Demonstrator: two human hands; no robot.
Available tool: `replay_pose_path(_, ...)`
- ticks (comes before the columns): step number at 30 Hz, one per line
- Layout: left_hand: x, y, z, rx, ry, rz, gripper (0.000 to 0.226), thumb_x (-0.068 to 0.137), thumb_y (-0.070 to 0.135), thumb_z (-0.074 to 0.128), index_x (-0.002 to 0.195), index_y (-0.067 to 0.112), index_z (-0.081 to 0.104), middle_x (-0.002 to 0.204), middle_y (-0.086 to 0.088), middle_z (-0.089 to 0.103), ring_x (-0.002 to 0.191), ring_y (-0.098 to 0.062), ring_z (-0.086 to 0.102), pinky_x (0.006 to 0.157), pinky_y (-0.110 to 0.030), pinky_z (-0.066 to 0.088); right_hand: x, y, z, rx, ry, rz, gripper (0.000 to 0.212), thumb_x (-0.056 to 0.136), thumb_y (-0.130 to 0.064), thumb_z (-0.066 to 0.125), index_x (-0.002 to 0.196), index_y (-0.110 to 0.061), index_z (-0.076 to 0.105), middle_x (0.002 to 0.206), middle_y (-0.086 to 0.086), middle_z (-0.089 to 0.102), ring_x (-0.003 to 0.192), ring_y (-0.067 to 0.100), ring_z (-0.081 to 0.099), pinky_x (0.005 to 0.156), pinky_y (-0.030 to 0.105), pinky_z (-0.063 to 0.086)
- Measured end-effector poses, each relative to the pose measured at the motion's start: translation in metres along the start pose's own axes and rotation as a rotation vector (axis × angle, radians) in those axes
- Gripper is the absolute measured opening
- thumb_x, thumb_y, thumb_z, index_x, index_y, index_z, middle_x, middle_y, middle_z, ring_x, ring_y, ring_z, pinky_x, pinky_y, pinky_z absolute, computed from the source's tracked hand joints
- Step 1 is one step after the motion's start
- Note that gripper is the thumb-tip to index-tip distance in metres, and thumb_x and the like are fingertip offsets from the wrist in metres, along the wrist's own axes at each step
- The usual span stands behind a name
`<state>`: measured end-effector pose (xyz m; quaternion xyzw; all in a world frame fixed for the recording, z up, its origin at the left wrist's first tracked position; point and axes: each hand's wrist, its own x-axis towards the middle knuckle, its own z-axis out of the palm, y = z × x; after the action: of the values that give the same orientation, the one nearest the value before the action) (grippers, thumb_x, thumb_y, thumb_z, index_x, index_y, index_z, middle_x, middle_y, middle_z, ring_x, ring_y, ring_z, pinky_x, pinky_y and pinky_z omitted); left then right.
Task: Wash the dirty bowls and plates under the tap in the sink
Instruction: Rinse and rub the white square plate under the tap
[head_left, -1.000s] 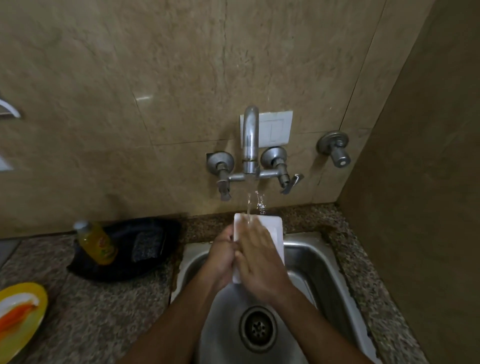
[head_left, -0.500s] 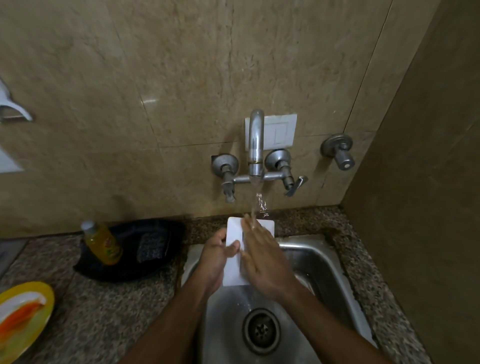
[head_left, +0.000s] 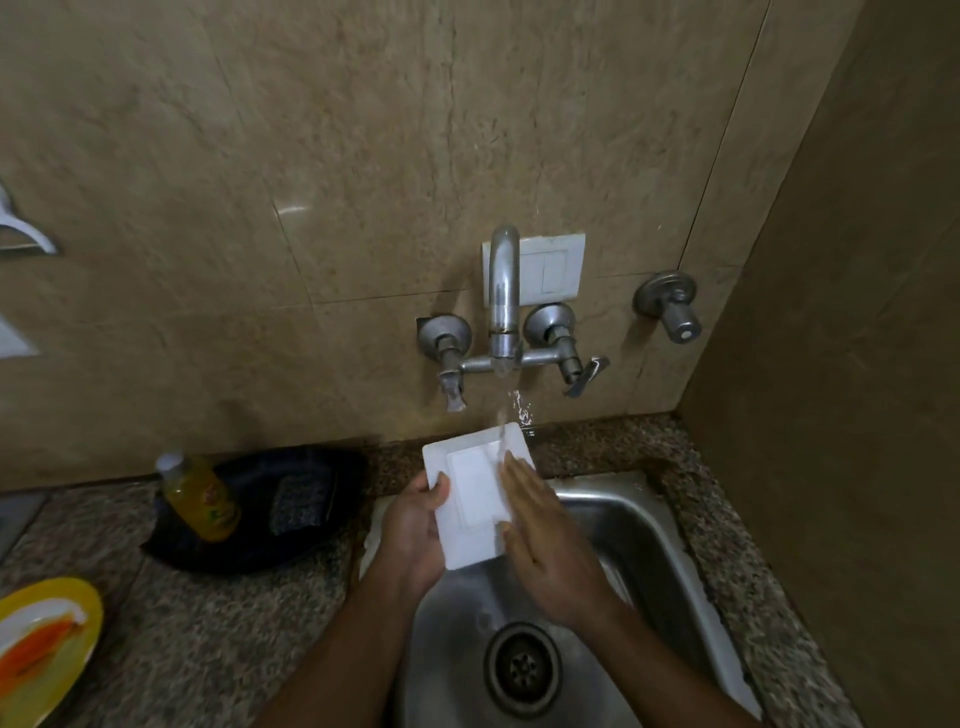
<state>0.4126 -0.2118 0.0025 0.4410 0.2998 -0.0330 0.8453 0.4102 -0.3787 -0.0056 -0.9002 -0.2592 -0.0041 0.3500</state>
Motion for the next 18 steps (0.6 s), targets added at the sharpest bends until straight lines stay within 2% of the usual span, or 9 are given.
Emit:
replay_pose_path(3, 0.007, 0.005, -0.007, -0.067, -0.035, -0.022, 0.031, 0.098, 0.016, 0.053, 0.127, 0.008, 0.061, 0.121, -0.020, 0.068, 0.113, -0.042, 0.062, 0.098, -0.062, 0.045, 0.005, 0.014, -0.011, 0.033, -0.031, 0.226, 0.073, 0.102, -0.048, 0.040, 0.157, -0.031, -0.004, 0.164, -0.013, -0.003, 0.149, 0.004, -0.001, 0.119, 0.028, 0.007)
replay_pose_path(4, 0.008, 0.007, -0.007, -0.059, -0.050, -0.019, 0.030, 0.098, 0.016, 0.053, 0.126, 0.009, 0.061, 0.120, -0.020, 0.068, 0.112, -0.042, 0.062, 0.098, -0.062, 0.045, 0.004, 0.013, -0.011, 0.062, -0.034, 0.243, 0.073, 0.102, -0.049, 0.039, 0.156, -0.032, -0.006, 0.164, -0.013, -0.003, 0.149, 0.004, 0.000, 0.121, 0.030, 0.007)
replay_pose_path(6, 0.008, 0.012, -0.007, -0.030, -0.058, -0.008, 0.026, 0.098, 0.016, 0.053, 0.121, 0.010, 0.064, 0.116, -0.020, 0.070, 0.108, -0.042, 0.064, 0.094, -0.061, 0.048, -0.005, 0.005, -0.008, 0.032, -0.063, 0.138, 0.070, 0.103, -0.047, 0.034, 0.153, -0.037, -0.014, 0.162, -0.016, -0.018, 0.149, 0.002, -0.010, 0.122, 0.031, 0.005)
replay_pose_path(9, 0.011, 0.012, -0.012, -0.026, -0.058, -0.020, 0.029, 0.097, 0.015, 0.054, 0.125, 0.010, 0.062, 0.120, -0.019, 0.069, 0.112, -0.043, 0.062, 0.099, -0.065, 0.043, -0.018, 0.006, -0.006, -0.127, -0.126, 0.041, 0.068, 0.104, -0.049, 0.026, 0.152, -0.037, -0.020, 0.155, -0.021, -0.034, 0.145, 0.002, -0.026, 0.118, 0.029, -0.003)
replay_pose_path(12, 0.012, 0.004, -0.004, -0.040, -0.112, -0.043, 0.034, 0.097, 0.014, 0.052, 0.129, 0.008, 0.059, 0.126, -0.021, 0.065, 0.116, -0.043, 0.060, 0.100, -0.063, 0.044, 0.006, 0.019, -0.012, -0.166, -0.068, 0.153, 0.063, 0.104, -0.048, 0.023, 0.156, -0.032, -0.010, 0.160, -0.018, -0.021, 0.147, 0.008, -0.025, 0.122, 0.035, 0.000)
replay_pose_path(15, 0.011, 0.004, 0.023, 0.001, -0.140, -0.042, 0.031, 0.099, 0.016, 0.052, 0.128, 0.009, 0.059, 0.122, -0.020, 0.067, 0.112, -0.040, 0.063, 0.092, -0.058, 0.050, 0.033, 0.020, -0.019, -0.137, 0.044, 0.297, 0.064, 0.104, -0.044, 0.028, 0.158, -0.019, 0.006, 0.166, -0.003, 0.006, 0.152, 0.018, -0.006, 0.122, 0.038, 0.007)
replay_pose_path(18, 0.016, 0.014, 0.045, 0.034, -0.148, -0.006, 0.030, 0.102, 0.020, 0.047, 0.128, 0.012, 0.060, 0.122, -0.017, 0.068, 0.112, -0.038, 0.064, 0.093, -0.060, 0.050, 0.045, 0.019, -0.025, -0.133, 0.110, 0.308, 0.064, 0.102, -0.043, 0.025, 0.157, -0.012, 0.013, 0.164, 0.005, 0.016, 0.152, 0.022, 0.006, 0.121, 0.035, 0.007)
